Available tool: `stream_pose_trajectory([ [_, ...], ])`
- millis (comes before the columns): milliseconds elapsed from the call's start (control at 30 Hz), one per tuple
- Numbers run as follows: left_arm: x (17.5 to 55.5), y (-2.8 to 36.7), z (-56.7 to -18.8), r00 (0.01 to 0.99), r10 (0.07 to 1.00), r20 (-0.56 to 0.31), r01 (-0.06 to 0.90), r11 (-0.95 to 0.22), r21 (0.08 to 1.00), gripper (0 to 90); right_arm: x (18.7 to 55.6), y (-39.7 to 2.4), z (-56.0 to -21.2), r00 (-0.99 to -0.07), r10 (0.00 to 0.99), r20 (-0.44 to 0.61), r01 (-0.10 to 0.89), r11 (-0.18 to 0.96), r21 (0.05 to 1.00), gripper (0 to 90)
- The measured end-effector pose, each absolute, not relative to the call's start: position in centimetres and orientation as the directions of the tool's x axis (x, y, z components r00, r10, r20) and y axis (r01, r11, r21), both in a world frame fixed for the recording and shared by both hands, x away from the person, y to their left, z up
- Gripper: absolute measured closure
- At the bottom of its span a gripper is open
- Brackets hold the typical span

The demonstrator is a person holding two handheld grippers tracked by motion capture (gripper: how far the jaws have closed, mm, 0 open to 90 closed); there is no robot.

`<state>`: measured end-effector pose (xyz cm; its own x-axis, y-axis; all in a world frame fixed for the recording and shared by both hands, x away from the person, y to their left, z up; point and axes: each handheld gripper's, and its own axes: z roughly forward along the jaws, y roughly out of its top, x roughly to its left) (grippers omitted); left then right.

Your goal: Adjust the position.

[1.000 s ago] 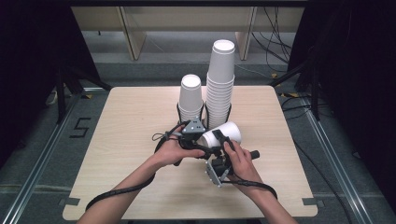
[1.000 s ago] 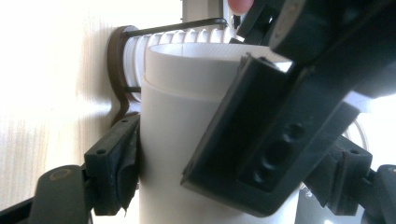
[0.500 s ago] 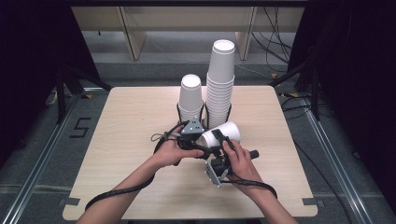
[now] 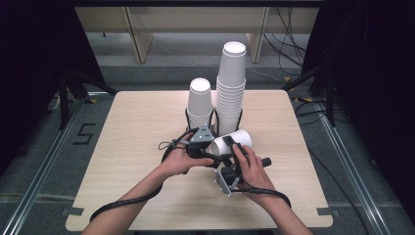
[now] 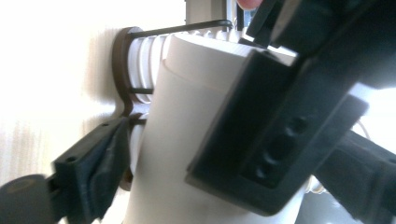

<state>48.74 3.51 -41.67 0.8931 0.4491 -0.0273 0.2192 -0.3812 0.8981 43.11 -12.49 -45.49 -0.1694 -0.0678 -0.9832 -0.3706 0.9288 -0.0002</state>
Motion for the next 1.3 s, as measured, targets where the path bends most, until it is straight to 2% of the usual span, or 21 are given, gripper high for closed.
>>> stream_pose_trajectory([
  [233, 48.8, 3.7, -41.7, 0.889, 0.457, -0.018, 0.21, -0.374, 0.903, 24.1, 43.2, -12.6, -45.5, -0.155, -0.058, -0.986, -0.374, 0.927, 0.004, 0.8],
  [600, 48.8, 4.1, -41.9, 0.879, 0.476, -0.028, 0.217, -0.346, 0.913, 24.2, 42.5, -13.2, -45.0, -0.13, -0.063, -0.989, -0.375, 0.927, -0.01, 0.5],
  [667, 48.8, 4.2, -41.9, 0.88, 0.474, -0.023, 0.209, -0.343, 0.916, 24.2, 42.2, -13.5, -45.0, -0.14, -0.033, -0.99, -0.362, 0.932, 0.02, 0.6],
  [700, 48.8, 4.3, -41.9, 0.878, 0.479, -0.025, 0.208, -0.333, 0.92, 24.2, 42.2, -13.5, -45.3, -0.139, 0.027, -0.99, -0.375, 0.924, 0.078, 0.6],
  [833, 48.8, 4.5, -41.9, 0.874, 0.485, -0.024, 0.205, -0.324, 0.924, 24.2, 41.8, -14.1, -45.1, -0.14, 0.056, -0.989, -0.363, 0.926, 0.103, 0.5],
  [900, 48.8, 4.7, -42.0, 0.871, 0.49, -0.028, 0.206, -0.313, 0.927, 24.2, 41.5, -15.0, -44.9, -0.157, 0.12, -0.98, -0.332, 0.928, 0.167, 0.5],
  [933, 48.8, 4.9, -42.1, 0.867, 0.497, -0.028, 0.204, -0.303, 0.931, 24.2, 41.5, -15.4, -44.6, -0.15, 0.102, -0.983, -0.322, 0.935, 0.146, 0.6],
  [967, 48.7, 4.9, -42.1, 0.861, 0.507, -0.033, 0.205, -0.287, 0.936, 24.2, 41.5, -15.7, -44.5, -0.16, 0.129, -0.979, -0.31, 0.935, 0.174, 0.6],
  [1033, 48.6, 5.1, -42.1, 0.854, 0.52, -0.029, 0.199, -0.274, 0.941, 24.1, 41.6, -16.2, -44.7, -0.198, 0.244, -0.949, -0.283, 0.913, 0.294, 0.7],
  [1100, 48.6, 5.2, -42.1, 0.851, 0.524, -0.027, 0.196, -0.271, 0.943, 24.2, 41.6, -16.6, -44.6, -0.209, 0.277, -0.938, -0.262, 0.908, 0.327, 1.1],
  [1133, 48.8, 5.2, -42.2, 0.857, 0.516, -0.002, 0.158, -0.26, 0.953, 24.1, 41.6, -17.2, -44.5, -0.231, 0.344, -0.91, -0.23, 0.89, 0.395, 1.9],
  [1300, 48.4, 5.2, -42.3, 0.844, 0.536, -0.027, 0.182, -0.238, 0.954, 24.2, 41.6, -18.2, -44.6, -0.256, 0.421, -0.87, -0.178, 0.864, 0.47, 3.9],
])
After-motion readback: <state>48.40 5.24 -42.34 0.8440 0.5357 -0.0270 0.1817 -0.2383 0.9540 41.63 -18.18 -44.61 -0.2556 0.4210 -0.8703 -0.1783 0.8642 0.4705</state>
